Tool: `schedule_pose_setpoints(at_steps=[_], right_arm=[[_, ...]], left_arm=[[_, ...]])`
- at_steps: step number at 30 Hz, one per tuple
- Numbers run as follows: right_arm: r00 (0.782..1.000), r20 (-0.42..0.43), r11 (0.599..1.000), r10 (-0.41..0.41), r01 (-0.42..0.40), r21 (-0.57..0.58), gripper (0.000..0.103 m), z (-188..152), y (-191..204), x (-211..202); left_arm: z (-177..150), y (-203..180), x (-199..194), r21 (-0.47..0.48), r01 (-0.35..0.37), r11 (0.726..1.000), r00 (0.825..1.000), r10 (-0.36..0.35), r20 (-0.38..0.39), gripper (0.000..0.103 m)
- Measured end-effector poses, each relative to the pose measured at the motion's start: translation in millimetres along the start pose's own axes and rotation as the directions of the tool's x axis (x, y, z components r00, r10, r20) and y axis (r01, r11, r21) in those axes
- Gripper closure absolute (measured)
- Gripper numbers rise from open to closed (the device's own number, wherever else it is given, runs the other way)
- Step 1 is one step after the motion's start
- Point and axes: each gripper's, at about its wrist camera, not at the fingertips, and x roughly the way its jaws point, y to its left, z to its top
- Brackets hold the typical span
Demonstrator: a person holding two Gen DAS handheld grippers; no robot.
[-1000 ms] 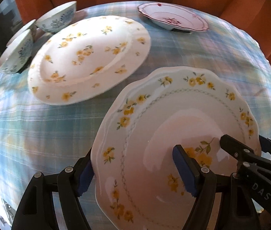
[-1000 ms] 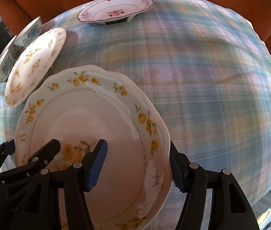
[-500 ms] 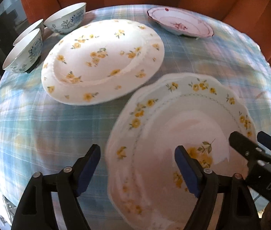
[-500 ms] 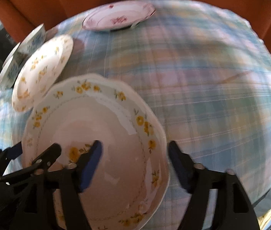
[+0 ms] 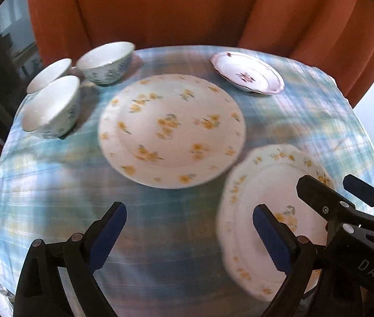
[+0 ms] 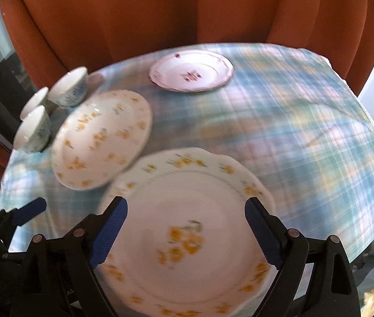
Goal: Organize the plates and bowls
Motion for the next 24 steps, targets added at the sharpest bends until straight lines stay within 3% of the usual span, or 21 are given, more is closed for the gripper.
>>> schedule_pose_setpoints(at_steps=[4,9,14,20,24], right_arm=[[1.000,0.022,1.000,-0.007,0.007,0.022,0.011,4,25,-2],[0.999,0.038,0.999,-0.029,0.028,0.027,0.011,11,49,0],[0.998,0.058,1.000,0.001,-0.001,0.004,0.011,27,62,7],[0.994,0.111,0.999,0.003,0.002,-0.048,0.011,53,68,28],[0.997,0.068,0.996,0.035,-0.029,-0.089,0.011,77,71,59]], left_arm=[[9,21,1,-0.012,0.024,1.000,1.000,-0.024,-0.014,0.006],[21,42,3,0.002,-0.002,1.000,1.000,0.002,0.009,0.006],[35,52,9,-0.029,-0.018,0.999,1.000,0.018,0.013,0.009],[59,62,31,-0.102,-0.061,0.993,0.998,0.063,0.013,0.009],[72,68,52,-0.149,-0.106,0.983,0.994,0.107,-0.003,0.009]])
